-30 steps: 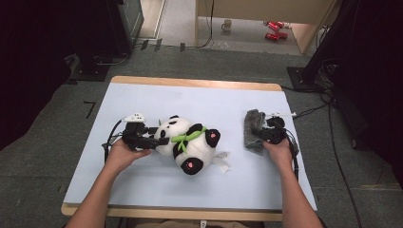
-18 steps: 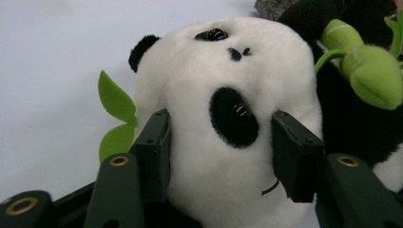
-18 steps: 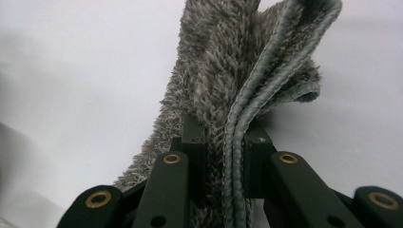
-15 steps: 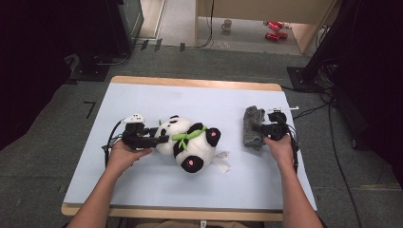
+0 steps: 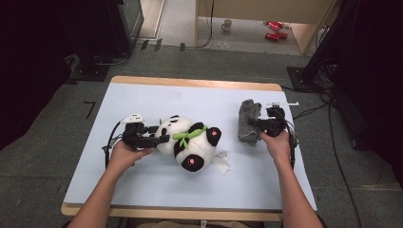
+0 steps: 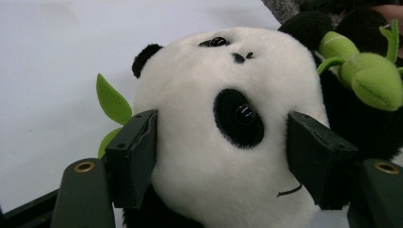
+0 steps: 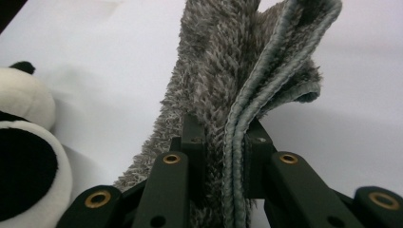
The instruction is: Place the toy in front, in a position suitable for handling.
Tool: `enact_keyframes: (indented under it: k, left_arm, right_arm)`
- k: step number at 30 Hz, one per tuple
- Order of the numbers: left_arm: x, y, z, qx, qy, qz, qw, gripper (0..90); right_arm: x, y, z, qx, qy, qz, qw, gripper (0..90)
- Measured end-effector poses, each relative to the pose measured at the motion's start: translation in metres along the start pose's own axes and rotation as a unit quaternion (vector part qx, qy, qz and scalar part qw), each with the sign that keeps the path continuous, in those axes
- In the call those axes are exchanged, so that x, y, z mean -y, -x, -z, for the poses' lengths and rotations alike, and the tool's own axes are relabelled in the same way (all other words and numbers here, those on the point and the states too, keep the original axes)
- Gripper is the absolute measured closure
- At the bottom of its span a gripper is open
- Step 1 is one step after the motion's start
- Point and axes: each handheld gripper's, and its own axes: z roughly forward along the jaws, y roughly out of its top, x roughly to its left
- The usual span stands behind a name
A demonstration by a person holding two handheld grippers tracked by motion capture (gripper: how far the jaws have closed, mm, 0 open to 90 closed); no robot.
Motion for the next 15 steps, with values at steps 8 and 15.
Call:
enact_keyframes:
  k: [8, 15]
  left_arm:
    - [0.002, 0.001, 0.001, -0.003, 0.001, -0.001, 1.0000, 28.5]
    - [0.003, 0.000, 0.001, 0.000, 0.005, 0.000, 1.0000, 27.7]
  right_arm:
    - [-0.005, -0.020, 0.003, -0.024, 0.004, 0.012, 0.9996, 76.6]
    - [-0.007, -0.044, 0.000, -0.031, -0.018, 0.055, 0.9978, 76.6]
